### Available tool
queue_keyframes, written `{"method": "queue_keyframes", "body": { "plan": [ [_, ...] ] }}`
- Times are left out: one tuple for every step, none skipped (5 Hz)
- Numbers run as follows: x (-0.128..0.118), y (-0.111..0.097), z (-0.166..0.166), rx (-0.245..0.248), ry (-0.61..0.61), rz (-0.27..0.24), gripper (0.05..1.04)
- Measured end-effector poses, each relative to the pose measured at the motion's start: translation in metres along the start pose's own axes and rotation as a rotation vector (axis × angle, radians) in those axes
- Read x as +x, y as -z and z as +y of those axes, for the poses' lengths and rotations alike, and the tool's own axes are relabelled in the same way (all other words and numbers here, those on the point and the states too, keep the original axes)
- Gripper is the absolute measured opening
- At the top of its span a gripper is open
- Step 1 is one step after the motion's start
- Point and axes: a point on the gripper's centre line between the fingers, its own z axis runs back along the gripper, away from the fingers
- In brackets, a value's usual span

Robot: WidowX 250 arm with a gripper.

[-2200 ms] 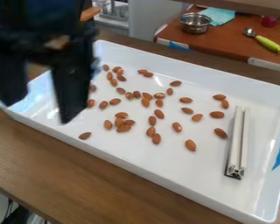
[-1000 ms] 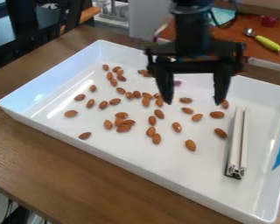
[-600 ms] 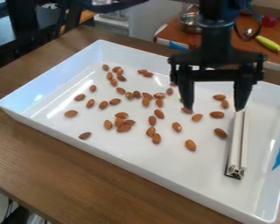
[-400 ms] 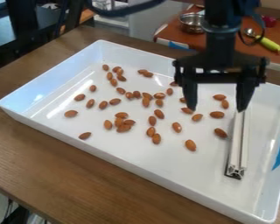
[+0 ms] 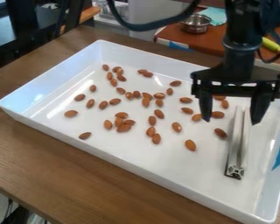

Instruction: Sweep into pile

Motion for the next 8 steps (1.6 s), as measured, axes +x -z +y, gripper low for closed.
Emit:
{"method": "queue_keyframes", "body": {
  "plan": [
    [-0.002, 0.012, -0.006, 0.025, -0.002, 0.007, 0.994],
    [-0.001, 0.019, -0.007, 0.045, -0.010, -0.004, 0.986],
    [-0.005, 0.028, -0.009, 0.065, -0.008, 0.003, 0.921],
    [-0.006, 0.028, -0.013, 0.064, -0.003, -0.011, 0.628],
    [-0.005, 0.027, -0.013, 0.065, 0.000, -0.018, 0.354],
    [-0.005, 0.027, -0.013, 0.063, 0.004, -0.018, 0.332],
    [-0.007, 0.026, -0.004, 0.069, 0.009, -0.016, 0.332],
    [-0.005, 0.021, 0.020, 0.084, 0.030, -0.006, 0.332]
  ]
}}
